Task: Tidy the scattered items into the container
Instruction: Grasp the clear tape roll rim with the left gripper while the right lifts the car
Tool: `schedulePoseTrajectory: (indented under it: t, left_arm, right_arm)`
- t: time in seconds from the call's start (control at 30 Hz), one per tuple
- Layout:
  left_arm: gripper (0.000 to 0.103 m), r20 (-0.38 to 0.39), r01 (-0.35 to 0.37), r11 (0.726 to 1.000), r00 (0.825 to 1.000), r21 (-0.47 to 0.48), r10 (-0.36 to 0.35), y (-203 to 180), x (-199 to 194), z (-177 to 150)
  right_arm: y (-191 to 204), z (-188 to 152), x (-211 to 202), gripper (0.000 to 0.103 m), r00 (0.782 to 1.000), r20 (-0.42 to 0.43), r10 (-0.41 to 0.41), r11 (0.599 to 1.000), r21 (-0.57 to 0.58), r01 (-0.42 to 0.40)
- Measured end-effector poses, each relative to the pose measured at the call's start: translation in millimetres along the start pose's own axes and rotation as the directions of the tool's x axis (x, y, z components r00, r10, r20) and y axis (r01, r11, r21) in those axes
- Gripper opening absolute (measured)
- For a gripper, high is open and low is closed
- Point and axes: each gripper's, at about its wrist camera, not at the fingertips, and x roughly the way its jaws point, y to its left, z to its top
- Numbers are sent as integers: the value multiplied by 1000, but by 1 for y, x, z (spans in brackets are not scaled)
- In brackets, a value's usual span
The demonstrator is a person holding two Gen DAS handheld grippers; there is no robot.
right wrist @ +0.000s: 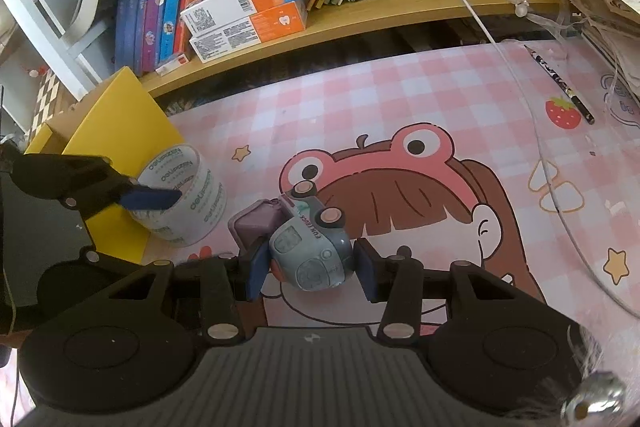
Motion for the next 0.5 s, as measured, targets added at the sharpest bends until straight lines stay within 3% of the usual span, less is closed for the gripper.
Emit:
schedulePoseTrajectory:
  t: [0.17,0.33,0.4,0.5]
  left_arm:
    - [24,17,-17,1000,1000,-16,18,6,-2,0]
    - [18,23,-33,999,999,-22,34,4,-2,-1]
    - [10,35,-38,999,999,-28,39,4,-2,-1]
    - [6,54,-1,998,999,-57,4,7,-4,-2]
  right_arm:
    - [-1,-1,-2,43,1000,-1,-5,1000,2,5]
    - [2,-1,-2,43,1000,-1,-6,1000,-3,6]
    - [4,-2,-3,43,1000,0,-5,1000,-6,5]
    - [7,-3,-5,43,1000,2,-7,1000,-11,7]
